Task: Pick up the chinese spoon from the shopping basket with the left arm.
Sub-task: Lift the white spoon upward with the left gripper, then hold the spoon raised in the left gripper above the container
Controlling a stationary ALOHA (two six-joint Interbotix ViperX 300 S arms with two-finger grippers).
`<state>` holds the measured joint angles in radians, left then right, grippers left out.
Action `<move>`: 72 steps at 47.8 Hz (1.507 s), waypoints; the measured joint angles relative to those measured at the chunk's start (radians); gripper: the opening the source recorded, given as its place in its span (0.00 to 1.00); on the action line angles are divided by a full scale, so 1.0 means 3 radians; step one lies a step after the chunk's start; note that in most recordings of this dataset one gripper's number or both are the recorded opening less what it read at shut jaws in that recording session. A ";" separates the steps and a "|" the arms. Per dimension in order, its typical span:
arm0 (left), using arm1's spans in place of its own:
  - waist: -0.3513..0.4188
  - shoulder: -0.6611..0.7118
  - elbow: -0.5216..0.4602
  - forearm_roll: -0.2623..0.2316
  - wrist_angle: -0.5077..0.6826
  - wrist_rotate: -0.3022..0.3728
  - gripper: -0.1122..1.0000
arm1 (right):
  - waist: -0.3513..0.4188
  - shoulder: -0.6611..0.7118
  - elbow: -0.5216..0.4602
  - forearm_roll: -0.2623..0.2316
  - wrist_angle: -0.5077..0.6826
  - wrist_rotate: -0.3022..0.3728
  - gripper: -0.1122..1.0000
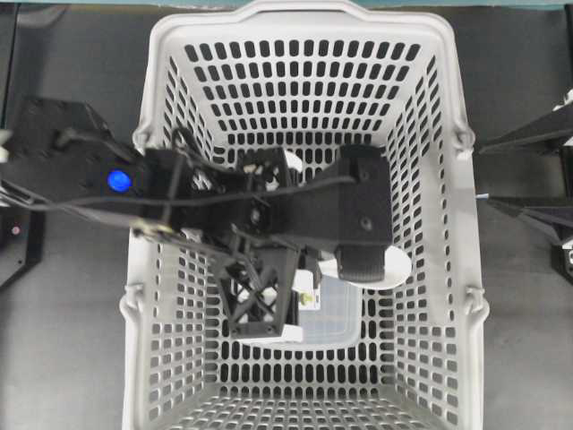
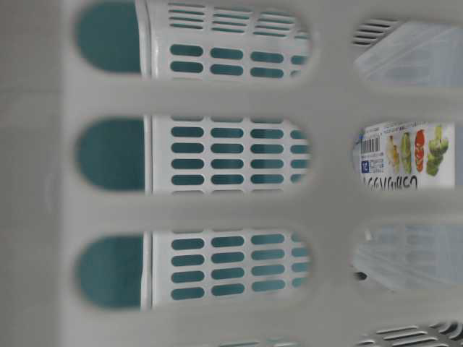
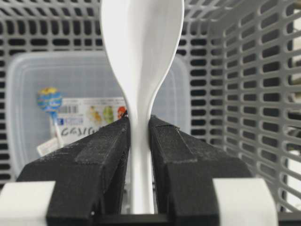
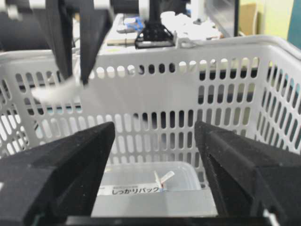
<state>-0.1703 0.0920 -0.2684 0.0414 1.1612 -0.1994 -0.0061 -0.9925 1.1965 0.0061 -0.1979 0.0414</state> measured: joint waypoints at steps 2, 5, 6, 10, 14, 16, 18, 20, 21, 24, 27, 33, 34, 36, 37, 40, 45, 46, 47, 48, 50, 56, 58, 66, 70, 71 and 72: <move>0.0000 -0.0005 -0.0051 0.0000 0.0056 0.0000 0.22 | 0.0005 0.0000 0.0000 0.0000 0.0000 0.0000 0.70; -0.0005 -0.0005 -0.0087 0.0000 0.0097 -0.0005 0.22 | 0.0005 0.0000 0.0000 0.0005 0.0000 0.0000 0.70; -0.0005 0.0000 -0.0092 0.0000 0.0097 0.0000 0.22 | 0.0000 0.0000 0.0000 0.0005 0.0000 0.0000 0.70; 0.0000 0.0000 -0.0087 0.0000 0.0102 -0.0005 0.22 | 0.0005 0.0000 0.0000 0.0000 0.0000 0.0000 0.70; 0.0005 0.0000 -0.0077 0.0000 0.0107 0.0000 0.22 | 0.0005 0.0000 0.0005 0.0000 -0.0005 0.0000 0.70; 0.0005 0.0000 -0.0077 0.0000 0.0107 -0.0005 0.22 | 0.0000 -0.0005 0.0000 0.0000 0.0000 0.0000 0.70; 0.0010 0.0000 -0.0066 0.0000 0.0107 -0.0005 0.22 | 0.0005 -0.0005 0.0000 0.0000 0.0000 0.0000 0.70; 0.0015 0.0000 -0.0066 0.0000 0.0107 0.0000 0.22 | 0.0005 -0.0005 0.0000 0.0005 0.0000 0.0000 0.70; 0.0015 0.0000 -0.0066 0.0005 0.0107 0.0000 0.22 | 0.0005 -0.0005 0.0000 0.0005 0.0000 0.0000 0.70; 0.0020 0.0000 -0.0066 0.0000 0.0107 -0.0005 0.22 | 0.0005 -0.0005 0.0005 0.0000 0.0000 0.0000 0.70; 0.0026 0.0000 -0.0061 0.0000 0.0107 0.0000 0.22 | 0.0005 -0.0005 0.0000 0.0005 0.0000 0.0000 0.70; 0.0036 0.0015 -0.0056 0.0005 0.0107 -0.0005 0.22 | 0.0005 -0.0005 0.0005 0.0005 -0.0005 0.0000 0.70; 0.0036 0.0020 -0.0056 0.0000 0.0107 -0.0005 0.22 | 0.0005 -0.0005 0.0000 0.0005 -0.0005 0.0000 0.70; 0.0046 0.0020 -0.0056 0.0000 0.0107 -0.0005 0.22 | 0.0000 -0.0005 0.0000 0.0005 0.0000 0.0000 0.70; 0.0041 0.0020 -0.0056 0.0000 0.0102 -0.0005 0.22 | 0.0000 -0.0005 0.0005 0.0005 -0.0005 0.0000 0.70; 0.0046 0.0020 -0.0056 0.0000 0.0102 0.0000 0.22 | 0.0005 -0.0005 0.0000 0.0005 0.0000 0.0000 0.70; 0.0046 0.0020 -0.0056 0.0000 0.0102 0.0000 0.22 | 0.0005 -0.0005 0.0000 0.0005 0.0000 0.0000 0.70; 0.0046 0.0020 -0.0056 0.0005 0.0102 0.0000 0.22 | 0.0000 -0.0005 0.0000 0.0005 -0.0005 0.0000 0.70; 0.0046 0.0020 -0.0056 0.0000 0.0102 0.0000 0.22 | 0.0005 -0.0005 0.0005 0.0005 0.0000 0.0000 0.70; 0.0046 0.0020 -0.0056 0.0000 0.0107 0.0000 0.22 | 0.0005 -0.0005 0.0000 0.0005 -0.0005 0.0000 0.70; 0.0046 0.0026 -0.0056 0.0005 0.0102 0.0000 0.22 | 0.0005 -0.0005 0.0000 0.0005 0.0000 0.0000 0.70; 0.0046 0.0026 -0.0056 0.0000 0.0102 -0.0005 0.22 | 0.0005 -0.0005 0.0000 0.0005 -0.0005 0.0000 0.70; 0.0046 0.0026 -0.0056 0.0000 0.0102 0.0000 0.22 | 0.0005 -0.0010 0.0000 0.0005 0.0000 0.0000 0.70; 0.0046 0.0031 -0.0056 0.0000 0.0107 -0.0005 0.22 | 0.0005 -0.0026 0.0000 0.0005 -0.0005 0.0000 0.70; 0.0046 0.0036 -0.0051 0.0000 0.0102 -0.0005 0.22 | 0.0005 -0.0036 0.0005 0.0005 -0.0005 0.0000 0.70; 0.0046 0.0036 -0.0051 0.0005 0.0102 0.0000 0.22 | 0.0005 -0.0036 0.0000 0.0005 -0.0005 0.0000 0.70; 0.0046 0.0036 -0.0046 0.0000 0.0102 0.0000 0.22 | 0.0005 -0.0036 0.0000 0.0005 0.0000 0.0000 0.70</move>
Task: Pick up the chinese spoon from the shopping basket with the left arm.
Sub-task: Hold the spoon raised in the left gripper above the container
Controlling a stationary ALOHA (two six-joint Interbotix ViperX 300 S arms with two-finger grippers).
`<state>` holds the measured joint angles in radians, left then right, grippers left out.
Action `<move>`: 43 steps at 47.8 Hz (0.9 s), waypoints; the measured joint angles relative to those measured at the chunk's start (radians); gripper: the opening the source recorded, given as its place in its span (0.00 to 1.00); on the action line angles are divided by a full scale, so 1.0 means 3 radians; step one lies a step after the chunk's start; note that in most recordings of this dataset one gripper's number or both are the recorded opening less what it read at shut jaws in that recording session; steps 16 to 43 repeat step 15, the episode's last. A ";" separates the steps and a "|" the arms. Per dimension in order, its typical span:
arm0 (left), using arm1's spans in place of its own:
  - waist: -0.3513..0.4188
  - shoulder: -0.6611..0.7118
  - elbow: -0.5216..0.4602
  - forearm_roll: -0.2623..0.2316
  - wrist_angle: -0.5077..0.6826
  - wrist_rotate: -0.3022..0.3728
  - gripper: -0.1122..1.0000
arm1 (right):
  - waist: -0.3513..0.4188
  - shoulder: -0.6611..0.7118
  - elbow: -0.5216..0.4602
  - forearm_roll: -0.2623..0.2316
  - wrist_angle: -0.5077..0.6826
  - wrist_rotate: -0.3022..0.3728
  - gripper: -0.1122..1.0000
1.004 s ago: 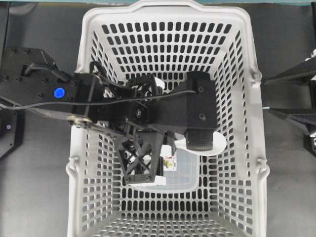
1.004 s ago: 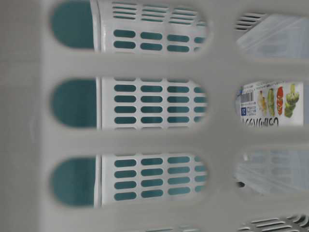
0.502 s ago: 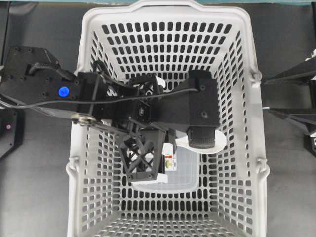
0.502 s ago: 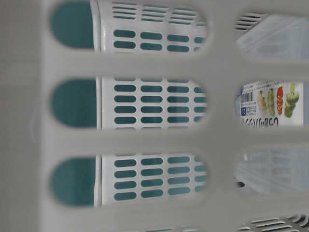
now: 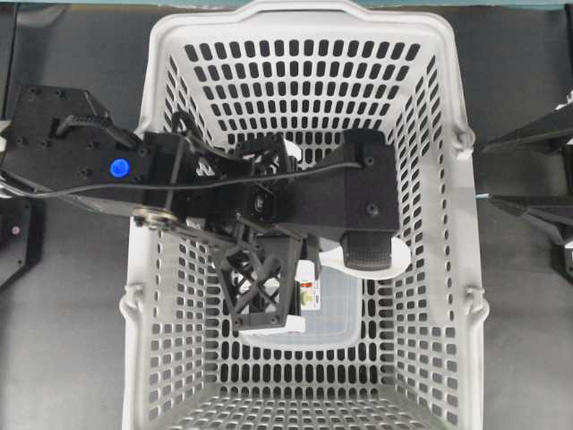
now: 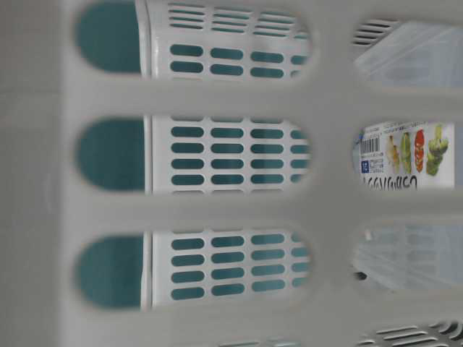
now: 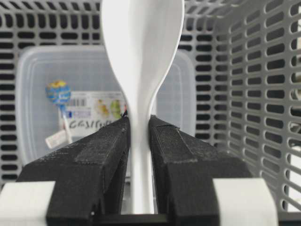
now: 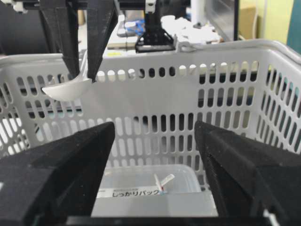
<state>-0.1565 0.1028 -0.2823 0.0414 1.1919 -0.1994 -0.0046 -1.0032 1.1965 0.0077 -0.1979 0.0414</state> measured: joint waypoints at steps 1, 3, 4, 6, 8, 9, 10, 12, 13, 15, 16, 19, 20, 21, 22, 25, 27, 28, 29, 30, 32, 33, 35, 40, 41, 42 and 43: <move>-0.0005 0.0000 0.0005 0.0000 0.0000 0.0000 0.22 | 0.0000 -0.0005 0.0000 0.0000 -0.0005 0.0000 0.70; -0.0005 0.0000 0.0015 0.0000 0.0000 0.0000 0.22 | 0.0000 0.0000 0.0000 -0.0005 0.0000 0.0000 0.70; -0.0005 0.0000 0.0015 0.0000 0.0000 -0.0005 0.22 | -0.0005 0.0000 0.0005 0.0000 0.0000 0.0000 0.70; -0.0005 0.0000 0.0026 0.0000 0.0000 0.0000 0.22 | -0.0005 -0.0005 0.0005 0.0000 0.0000 0.0000 0.70; 0.0000 0.0000 0.0036 0.0000 0.0000 0.0000 0.22 | -0.0005 -0.0005 0.0000 -0.0005 0.0000 0.0000 0.70; -0.0005 0.0000 0.0036 0.0000 0.0000 0.0000 0.22 | -0.0005 -0.0005 0.0000 -0.0005 -0.0005 0.0000 0.70; -0.0005 0.0000 0.0036 0.0000 0.0000 0.0000 0.22 | 0.0000 -0.0005 0.0000 0.0000 0.0000 0.0000 0.70; -0.0005 0.0000 0.0041 0.0000 0.0000 0.0000 0.22 | 0.0000 -0.0005 0.0000 0.0000 0.0000 0.0000 0.70; -0.0005 0.0000 0.0041 0.0000 0.0000 0.0000 0.22 | 0.0000 -0.0005 0.0005 -0.0005 0.0000 0.0000 0.70; -0.0005 0.0000 0.0046 0.0000 0.0000 0.0000 0.22 | -0.0005 -0.0005 0.0000 -0.0005 0.0000 0.0000 0.70; -0.0005 0.0000 0.0046 0.0000 0.0000 0.0000 0.22 | -0.0005 -0.0005 0.0000 -0.0005 0.0000 0.0000 0.70; -0.0005 0.0000 0.0046 0.0000 0.0000 0.0000 0.22 | -0.0005 -0.0005 0.0000 -0.0005 0.0000 0.0000 0.70; -0.0005 0.0000 0.0046 0.0000 0.0000 0.0000 0.22 | -0.0005 -0.0005 0.0000 -0.0005 0.0000 0.0000 0.70; -0.0005 0.0000 0.0046 0.0000 0.0000 0.0000 0.22 | -0.0005 -0.0005 0.0000 -0.0005 0.0000 0.0000 0.70; -0.0005 0.0000 0.0046 0.0000 0.0000 0.0000 0.22 | -0.0005 -0.0005 0.0000 -0.0005 0.0000 0.0000 0.70; -0.0005 0.0000 0.0046 0.0000 0.0000 0.0000 0.22 | -0.0005 -0.0005 0.0000 -0.0005 0.0000 0.0000 0.70; -0.0005 0.0000 0.0046 0.0000 0.0000 0.0000 0.22 | -0.0005 -0.0005 0.0000 -0.0005 0.0000 0.0000 0.70; -0.0005 0.0000 0.0046 0.0000 0.0000 0.0000 0.22 | -0.0005 -0.0005 0.0000 -0.0005 0.0000 0.0000 0.70; -0.0005 0.0000 0.0046 0.0000 0.0000 0.0000 0.22 | -0.0005 -0.0005 0.0000 -0.0005 0.0000 0.0000 0.70; -0.0005 0.0000 0.0046 0.0000 0.0000 0.0000 0.22 | -0.0005 -0.0005 0.0000 -0.0005 0.0000 0.0000 0.70; -0.0005 0.0000 0.0046 0.0000 0.0000 0.0000 0.22 | -0.0005 -0.0005 0.0000 -0.0005 0.0000 0.0000 0.70; -0.0005 0.0000 0.0046 0.0000 0.0000 0.0000 0.22 | -0.0005 -0.0005 0.0000 -0.0005 0.0000 0.0000 0.70; -0.0005 0.0000 0.0046 0.0000 0.0000 0.0000 0.22 | -0.0005 -0.0005 0.0000 -0.0005 0.0000 0.0000 0.70; -0.0005 0.0000 0.0046 0.0000 0.0000 0.0000 0.22 | -0.0005 -0.0005 0.0000 -0.0005 0.0000 0.0000 0.70; -0.0005 0.0000 0.0046 0.0000 0.0000 0.0000 0.22 | -0.0005 -0.0005 0.0000 -0.0005 0.0000 0.0000 0.70; -0.0005 0.0000 0.0046 0.0000 0.0000 0.0000 0.22 | -0.0005 -0.0005 0.0000 -0.0005 0.0000 0.0000 0.70; -0.0005 0.0000 0.0046 0.0000 0.0000 0.0000 0.22 | -0.0005 -0.0005 0.0000 -0.0005 0.0000 0.0000 0.70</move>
